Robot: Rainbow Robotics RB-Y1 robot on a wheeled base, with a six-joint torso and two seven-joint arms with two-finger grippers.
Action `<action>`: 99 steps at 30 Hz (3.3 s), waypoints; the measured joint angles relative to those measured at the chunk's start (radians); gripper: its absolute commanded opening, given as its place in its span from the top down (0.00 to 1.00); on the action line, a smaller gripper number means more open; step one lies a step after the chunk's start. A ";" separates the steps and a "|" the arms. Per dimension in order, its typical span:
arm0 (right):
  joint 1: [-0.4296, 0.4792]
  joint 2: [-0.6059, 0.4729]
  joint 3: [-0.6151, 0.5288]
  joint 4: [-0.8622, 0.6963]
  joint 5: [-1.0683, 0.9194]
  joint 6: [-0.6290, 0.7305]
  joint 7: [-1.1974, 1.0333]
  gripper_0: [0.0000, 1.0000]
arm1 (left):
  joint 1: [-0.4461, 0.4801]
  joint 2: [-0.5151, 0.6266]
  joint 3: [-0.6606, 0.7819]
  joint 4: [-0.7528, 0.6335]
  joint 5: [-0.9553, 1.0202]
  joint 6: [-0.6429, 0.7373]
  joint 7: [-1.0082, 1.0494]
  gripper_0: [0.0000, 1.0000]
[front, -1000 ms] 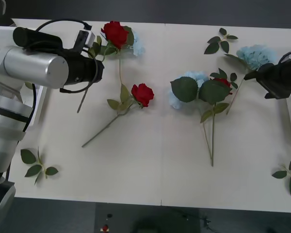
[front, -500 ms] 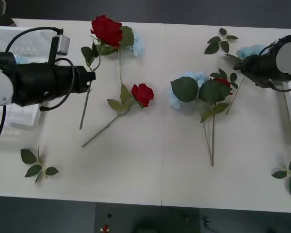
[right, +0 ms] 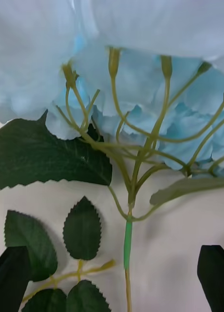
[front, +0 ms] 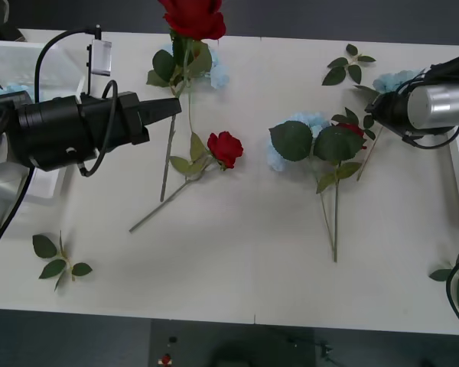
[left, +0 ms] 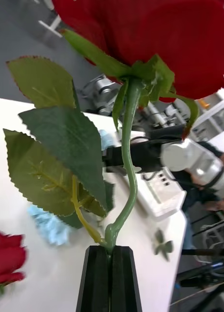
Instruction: Put the red flowers into the right box and the blue flowers into the left box
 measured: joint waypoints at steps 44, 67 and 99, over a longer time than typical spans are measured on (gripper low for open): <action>0.437 -0.200 -0.405 -0.766 -0.830 0.515 0.898 0.00 | 0.000 -0.067 -0.491 -0.150 0.426 -0.741 -0.437 1.00; 0.686 -0.189 -0.500 -1.157 -1.311 0.634 1.501 0.00 | -0.030 -0.067 -0.502 -0.163 0.491 -0.762 -0.437 1.00; 0.686 -0.003 -0.268 -1.136 -1.282 0.400 1.526 0.00 | -0.165 -0.069 -0.606 -0.066 0.533 -0.732 -0.437 1.00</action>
